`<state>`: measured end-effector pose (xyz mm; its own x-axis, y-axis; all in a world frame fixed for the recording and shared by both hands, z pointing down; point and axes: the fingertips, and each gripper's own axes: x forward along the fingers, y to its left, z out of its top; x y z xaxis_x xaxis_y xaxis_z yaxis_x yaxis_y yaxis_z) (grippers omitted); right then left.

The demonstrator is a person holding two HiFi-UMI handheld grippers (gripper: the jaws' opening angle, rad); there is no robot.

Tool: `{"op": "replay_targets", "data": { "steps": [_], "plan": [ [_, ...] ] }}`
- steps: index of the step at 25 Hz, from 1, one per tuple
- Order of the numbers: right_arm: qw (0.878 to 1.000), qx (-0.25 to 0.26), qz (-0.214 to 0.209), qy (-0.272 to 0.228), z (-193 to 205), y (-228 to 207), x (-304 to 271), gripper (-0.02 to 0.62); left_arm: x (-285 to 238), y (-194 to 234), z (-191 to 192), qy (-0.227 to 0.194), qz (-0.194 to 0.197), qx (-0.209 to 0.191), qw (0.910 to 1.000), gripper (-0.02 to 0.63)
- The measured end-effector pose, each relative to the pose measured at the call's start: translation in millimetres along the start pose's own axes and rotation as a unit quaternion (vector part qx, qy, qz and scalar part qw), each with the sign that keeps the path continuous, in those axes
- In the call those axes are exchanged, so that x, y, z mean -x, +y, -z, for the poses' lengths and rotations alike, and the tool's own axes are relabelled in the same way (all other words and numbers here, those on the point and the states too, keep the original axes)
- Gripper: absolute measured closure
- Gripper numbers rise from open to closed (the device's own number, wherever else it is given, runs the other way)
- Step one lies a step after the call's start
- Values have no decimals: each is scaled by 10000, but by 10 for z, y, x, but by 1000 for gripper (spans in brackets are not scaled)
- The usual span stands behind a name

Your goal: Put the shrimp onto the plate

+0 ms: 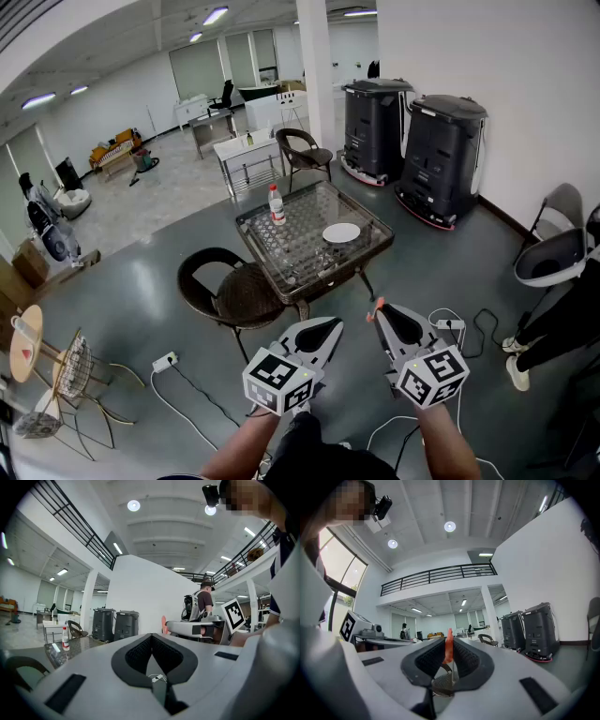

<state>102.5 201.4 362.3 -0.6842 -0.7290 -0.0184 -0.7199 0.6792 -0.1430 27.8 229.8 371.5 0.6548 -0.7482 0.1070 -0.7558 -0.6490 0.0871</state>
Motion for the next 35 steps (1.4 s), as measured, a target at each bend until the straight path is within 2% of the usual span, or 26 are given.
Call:
{"op": "replay_targets", "data": {
  "steps": [21, 35],
  "plan": [
    [9998, -116, -135, -95, -11, -41, -1, 541, -15, 13, 44, 33, -141, 46, 9999, 597],
    [9996, -241, -140, -93, 60, -479, -348, 541, -451, 343, 134, 137, -162, 137, 9997, 597]
  ]
}}
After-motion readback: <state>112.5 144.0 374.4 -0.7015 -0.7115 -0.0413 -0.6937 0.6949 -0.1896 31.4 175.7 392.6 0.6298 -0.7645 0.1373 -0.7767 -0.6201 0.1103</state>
